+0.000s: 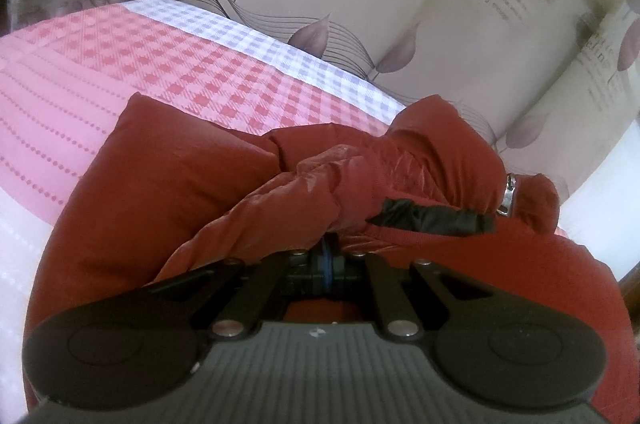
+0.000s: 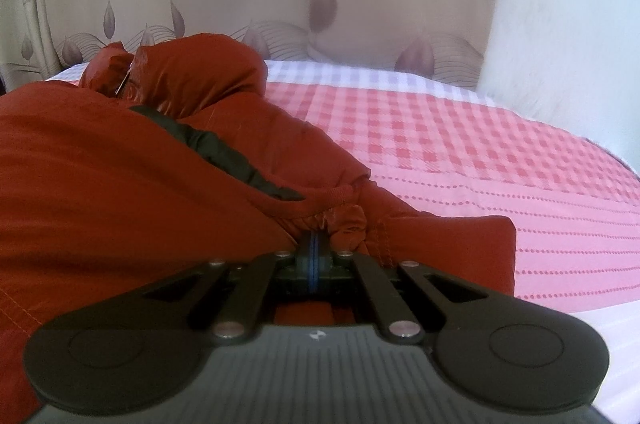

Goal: Fold large clothes

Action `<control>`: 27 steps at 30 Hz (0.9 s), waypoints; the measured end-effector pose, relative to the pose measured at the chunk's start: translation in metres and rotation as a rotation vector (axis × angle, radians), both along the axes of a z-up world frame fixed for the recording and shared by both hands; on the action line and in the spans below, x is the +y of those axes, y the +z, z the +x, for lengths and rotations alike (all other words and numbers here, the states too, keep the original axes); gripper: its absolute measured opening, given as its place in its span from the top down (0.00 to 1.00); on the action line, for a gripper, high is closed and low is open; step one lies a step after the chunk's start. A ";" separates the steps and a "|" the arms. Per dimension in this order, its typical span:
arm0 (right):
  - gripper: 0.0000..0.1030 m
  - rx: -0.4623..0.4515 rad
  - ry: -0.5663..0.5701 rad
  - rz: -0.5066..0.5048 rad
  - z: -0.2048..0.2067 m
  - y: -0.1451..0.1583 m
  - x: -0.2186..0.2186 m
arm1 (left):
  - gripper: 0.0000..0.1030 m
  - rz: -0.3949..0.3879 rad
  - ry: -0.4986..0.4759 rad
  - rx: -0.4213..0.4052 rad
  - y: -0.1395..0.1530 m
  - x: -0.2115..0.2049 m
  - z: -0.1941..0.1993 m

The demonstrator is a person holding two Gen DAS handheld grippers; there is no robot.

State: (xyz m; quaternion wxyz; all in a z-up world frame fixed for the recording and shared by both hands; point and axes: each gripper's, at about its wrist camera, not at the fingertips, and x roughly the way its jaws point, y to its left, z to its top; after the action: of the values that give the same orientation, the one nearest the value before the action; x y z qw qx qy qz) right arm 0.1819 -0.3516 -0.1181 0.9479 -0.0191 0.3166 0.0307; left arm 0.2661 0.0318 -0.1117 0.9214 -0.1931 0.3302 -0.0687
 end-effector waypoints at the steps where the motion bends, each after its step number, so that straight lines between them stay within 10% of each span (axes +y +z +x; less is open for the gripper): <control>1: 1.00 0.000 0.001 -0.006 0.000 0.000 0.001 | 0.88 0.002 0.000 0.000 0.000 0.000 0.000; 17: 0.99 0.035 0.023 0.007 0.001 0.022 -0.008 | 0.88 0.071 -0.013 -0.011 0.002 -0.006 -0.001; 20: 0.98 -0.092 0.000 0.032 -0.017 0.057 -0.010 | 0.88 0.075 -0.016 -0.013 0.002 -0.006 -0.001; 27: 0.98 -0.172 0.304 0.090 -0.047 0.110 0.086 | 0.88 0.070 -0.016 -0.016 0.002 -0.006 -0.002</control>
State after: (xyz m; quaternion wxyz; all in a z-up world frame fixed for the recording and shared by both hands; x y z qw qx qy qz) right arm 0.1351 -0.2660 -0.0081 0.9558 -0.0269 0.2263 0.1858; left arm 0.2644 0.0260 -0.1095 0.9296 -0.1578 0.3265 -0.0660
